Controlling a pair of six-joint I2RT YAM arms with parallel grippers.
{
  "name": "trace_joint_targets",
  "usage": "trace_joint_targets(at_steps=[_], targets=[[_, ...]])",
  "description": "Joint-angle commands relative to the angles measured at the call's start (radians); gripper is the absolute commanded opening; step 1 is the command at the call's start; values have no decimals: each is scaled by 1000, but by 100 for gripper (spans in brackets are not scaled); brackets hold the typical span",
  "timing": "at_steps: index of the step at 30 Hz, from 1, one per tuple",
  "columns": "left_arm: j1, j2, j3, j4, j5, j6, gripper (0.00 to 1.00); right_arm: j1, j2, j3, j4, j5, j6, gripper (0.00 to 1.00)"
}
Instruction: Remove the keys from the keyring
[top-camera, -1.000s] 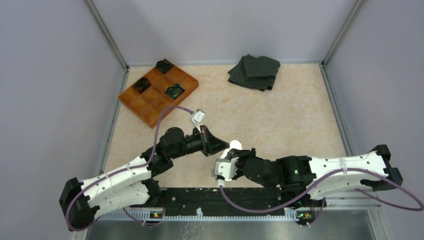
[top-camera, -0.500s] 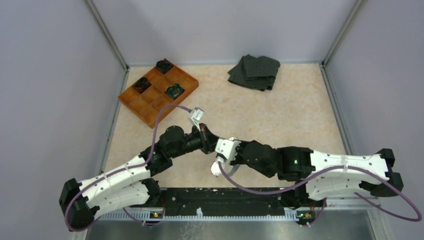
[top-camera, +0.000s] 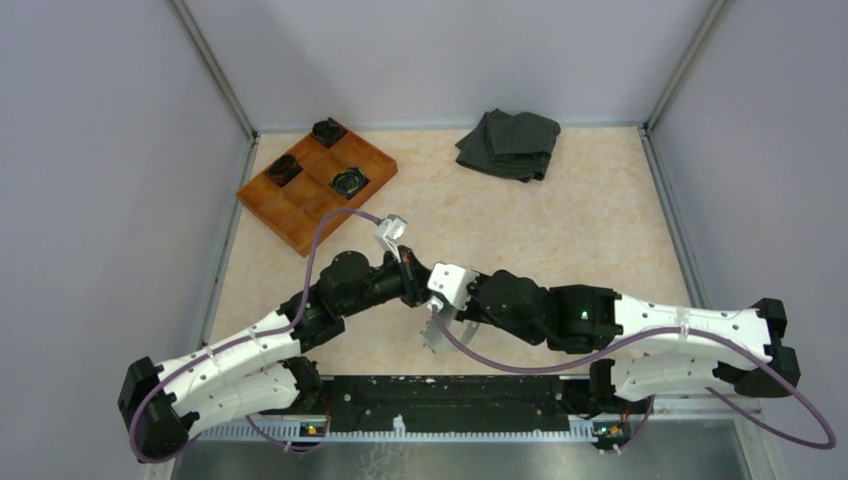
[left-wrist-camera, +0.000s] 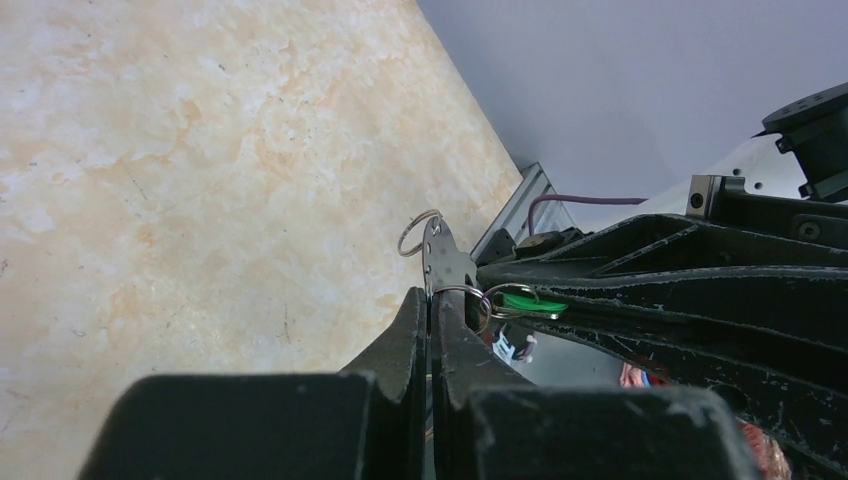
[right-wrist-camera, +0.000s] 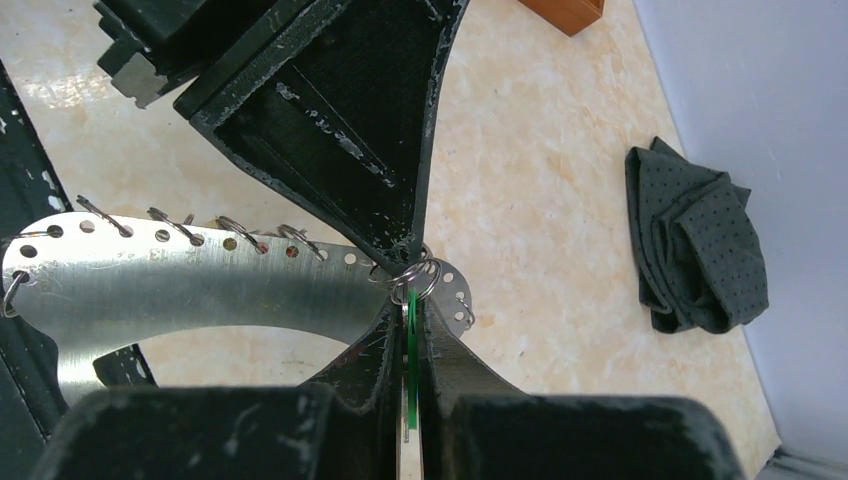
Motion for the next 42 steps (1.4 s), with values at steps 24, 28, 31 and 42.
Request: trace_joint_targets(at_steps=[24, 28, 31, 42], targets=[[1, -30, -2, 132, 127, 199, 0, -49, 21, 124, -37, -3, 47, 0], [1, -50, -23, 168, 141, 232, 0, -49, 18, 130, -44, -4, 44, 0], [1, -60, -30, 185, 163, 264, 0, -50, 17, 132, -48, -3, 39, 0], [1, -54, -43, 236, 227, 332, 0, -50, 1, 134, -38, 2, 11, 0]])
